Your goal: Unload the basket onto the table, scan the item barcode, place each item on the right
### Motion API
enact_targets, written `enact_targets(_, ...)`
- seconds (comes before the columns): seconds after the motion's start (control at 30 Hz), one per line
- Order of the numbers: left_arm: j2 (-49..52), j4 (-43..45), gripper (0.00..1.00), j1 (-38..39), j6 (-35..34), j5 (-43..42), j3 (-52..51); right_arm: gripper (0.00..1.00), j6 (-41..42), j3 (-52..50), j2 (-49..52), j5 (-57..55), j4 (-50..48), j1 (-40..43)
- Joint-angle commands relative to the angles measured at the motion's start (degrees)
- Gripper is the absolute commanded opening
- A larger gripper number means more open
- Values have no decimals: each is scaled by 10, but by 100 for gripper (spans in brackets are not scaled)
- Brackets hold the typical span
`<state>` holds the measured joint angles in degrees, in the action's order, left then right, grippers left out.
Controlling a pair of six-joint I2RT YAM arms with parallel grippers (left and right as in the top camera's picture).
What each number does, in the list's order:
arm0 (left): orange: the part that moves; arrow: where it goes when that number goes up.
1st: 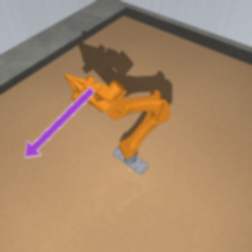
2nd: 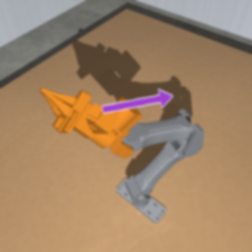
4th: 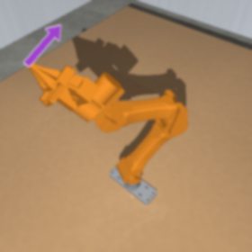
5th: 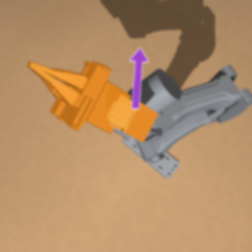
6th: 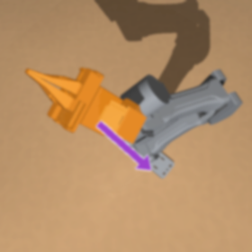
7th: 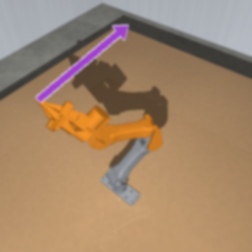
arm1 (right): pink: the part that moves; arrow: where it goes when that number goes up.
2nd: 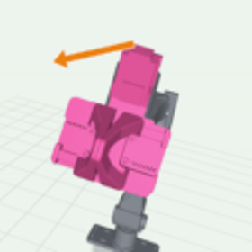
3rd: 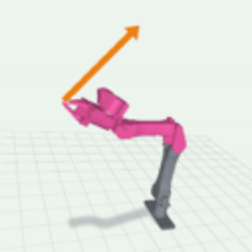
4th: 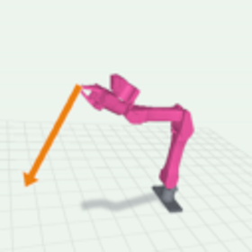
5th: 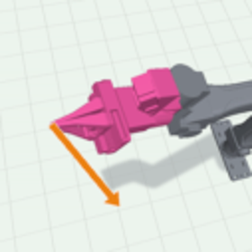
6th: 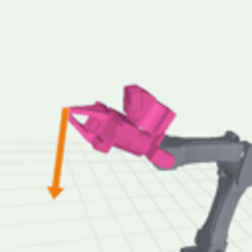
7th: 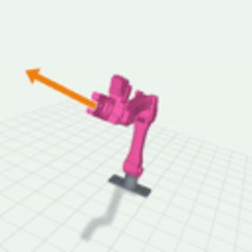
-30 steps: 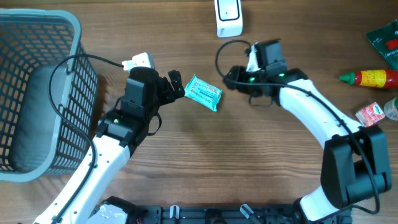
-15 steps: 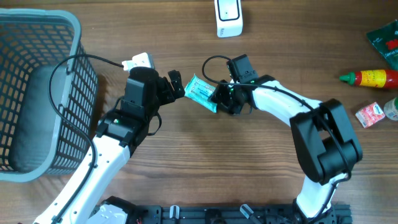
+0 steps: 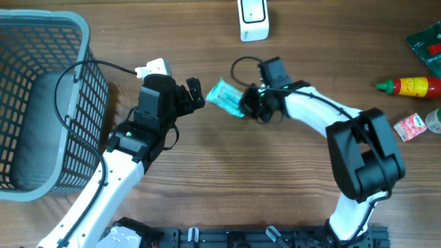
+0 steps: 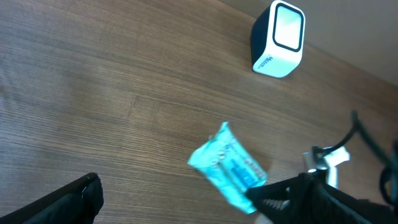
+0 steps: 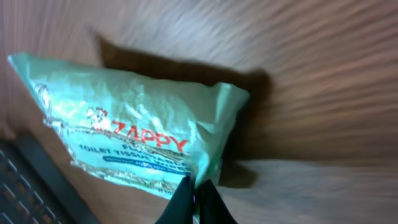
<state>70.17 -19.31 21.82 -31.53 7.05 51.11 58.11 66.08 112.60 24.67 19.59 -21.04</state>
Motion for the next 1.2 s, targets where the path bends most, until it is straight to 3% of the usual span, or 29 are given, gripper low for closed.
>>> enact_targets(0.0, 0, 2, 100, 3, 11, 7, 4, 4, -56, -2, -10, -41, 27, 68)
enact_targets(0.23, 0, 1, 100, 3, 11, 7, 4, 9, -180, -2, -73, -41, 78, 113)
enact_targets(0.3, 0, 2, 100, 3, 11, 7, 4, 19, -197, -1, -99, -41, 91, 111)
enact_targets(0.4, 0, 1, 100, 3, 11, 7, 4, 45, -227, -1, -147, -41, 101, 107)
enact_targets(0.47, 0, 2, 100, 3, 11, 7, 4, 56, -255, -1, -178, -42, 99, 104)
enact_targets(0.63, 0, 2, 100, 3, 11, 8, 4, 64, -405, -1, -201, -101, 71, 65)
enact_targets(0.73, 0, 2, 100, 3, 11, 7, 4, 77, -475, -1, -175, -200, 41, 23)
enact_targets(0.9, 0, 1, 100, 3, 11, 7, 4, 78, -564, -1, -105, -294, 0, -28)
enact_targets(1.17, 0, 2, 100, 3, 11, 7, 4, 67, -570, -1, -31, -369, -30, -39)
